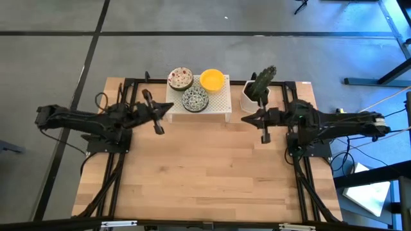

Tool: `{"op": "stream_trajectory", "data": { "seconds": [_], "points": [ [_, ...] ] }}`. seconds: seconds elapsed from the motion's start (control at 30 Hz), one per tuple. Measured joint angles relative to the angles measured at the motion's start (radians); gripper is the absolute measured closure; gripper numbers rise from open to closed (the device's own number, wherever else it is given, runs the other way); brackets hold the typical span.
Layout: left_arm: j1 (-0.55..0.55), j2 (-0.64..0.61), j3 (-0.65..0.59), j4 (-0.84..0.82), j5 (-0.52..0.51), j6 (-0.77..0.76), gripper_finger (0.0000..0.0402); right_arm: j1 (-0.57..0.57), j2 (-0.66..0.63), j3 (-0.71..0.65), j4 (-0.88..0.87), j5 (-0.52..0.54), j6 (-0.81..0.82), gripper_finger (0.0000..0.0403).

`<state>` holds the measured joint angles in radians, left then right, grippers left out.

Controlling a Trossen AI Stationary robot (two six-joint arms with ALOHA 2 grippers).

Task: Pick & Place Mini bowls
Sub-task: Return to Home Position

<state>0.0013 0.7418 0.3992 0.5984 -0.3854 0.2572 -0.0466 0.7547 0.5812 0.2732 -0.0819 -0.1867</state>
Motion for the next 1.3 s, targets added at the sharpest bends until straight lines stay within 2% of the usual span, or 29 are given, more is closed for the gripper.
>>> {"op": "stream_trajectory", "data": {
  "seconds": [0.23, 0.33, 0.4, 0.5, 0.6, 0.7, 1.0, 1.3],
  "points": [
    [0.017, -0.142, 0.000, -0.279, 0.025, -0.069, 0.0399, -0.003, -0.111, 0.000, -0.169, -0.034, 0.040, 0.0401],
    [0.010, -0.199, 0.000, -0.329, 0.032, -0.077, 0.0400, 0.009, -0.147, -0.004, -0.221, -0.051, 0.038, 0.0401],
    [0.008, -0.237, -0.001, -0.357, 0.080, -0.079, 0.0399, 0.012, -0.177, -0.037, -0.209, -0.051, 0.030, 0.0401],
    [0.021, -0.273, -0.054, -0.307, 0.165, -0.073, 0.0399, 0.012, -0.239, -0.116, -0.137, -0.050, 0.029, 0.0401],
    [0.058, -0.288, -0.121, -0.216, 0.179, -0.071, 0.0399, 0.011, -0.310, -0.180, -0.082, -0.051, 0.033, 0.0401],
    [0.116, -0.290, -0.161, -0.150, 0.210, -0.074, 0.0399, 0.011, -0.379, -0.219, -0.099, -0.053, 0.044, 0.0402],
    [0.303, -0.297, -0.167, -0.191, 0.381, -0.131, 0.0400, 0.011, -0.594, -0.284, -0.225, -0.052, 0.069, 0.0402],
    [0.369, -0.315, -0.167, -0.251, 0.473, -0.170, 0.0400, 0.011, -0.739, -0.352, -0.284, -0.046, 0.137, 0.0402]
  ]
}}
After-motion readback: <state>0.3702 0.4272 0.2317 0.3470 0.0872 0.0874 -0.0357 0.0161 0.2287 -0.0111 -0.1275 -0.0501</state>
